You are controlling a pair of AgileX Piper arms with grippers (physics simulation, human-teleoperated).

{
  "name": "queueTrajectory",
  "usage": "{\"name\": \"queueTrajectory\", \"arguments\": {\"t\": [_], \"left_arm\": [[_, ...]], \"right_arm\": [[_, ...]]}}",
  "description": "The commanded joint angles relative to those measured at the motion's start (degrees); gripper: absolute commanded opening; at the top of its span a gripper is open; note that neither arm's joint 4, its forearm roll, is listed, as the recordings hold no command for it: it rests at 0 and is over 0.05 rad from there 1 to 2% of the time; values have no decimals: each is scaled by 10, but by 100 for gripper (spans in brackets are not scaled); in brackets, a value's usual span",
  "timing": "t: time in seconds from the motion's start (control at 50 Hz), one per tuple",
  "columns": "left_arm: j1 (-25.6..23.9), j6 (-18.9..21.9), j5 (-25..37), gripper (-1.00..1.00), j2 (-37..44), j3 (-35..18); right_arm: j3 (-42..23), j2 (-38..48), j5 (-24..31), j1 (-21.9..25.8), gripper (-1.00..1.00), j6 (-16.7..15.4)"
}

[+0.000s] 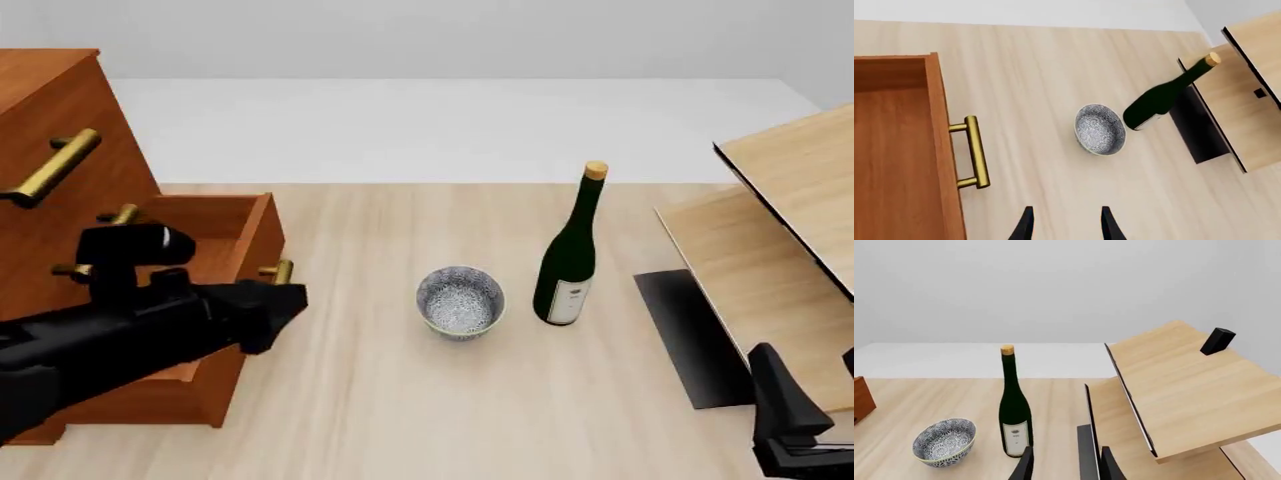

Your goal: Close the bottom drawer of the cabinet and open the top drawer.

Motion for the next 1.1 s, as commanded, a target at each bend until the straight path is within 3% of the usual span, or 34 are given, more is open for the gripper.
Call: {"name": "queueTrajectory", "arguments": {"t": [0.02, 0.54, 0.88, 1.1], "left_arm": [[-31, -48, -30, 100, 26, 38], [-12, -100, -73, 100, 40, 114], [38, -103, -90, 100, 44, 149], [97, -73, -78, 100, 33, 155]], "right_arm": [[0, 4, -4, -1, 100, 2], [0, 6, -4, 2, 100, 5], [0, 3, 0, 5, 100, 8], [0, -1, 4, 5, 100, 9]]}}
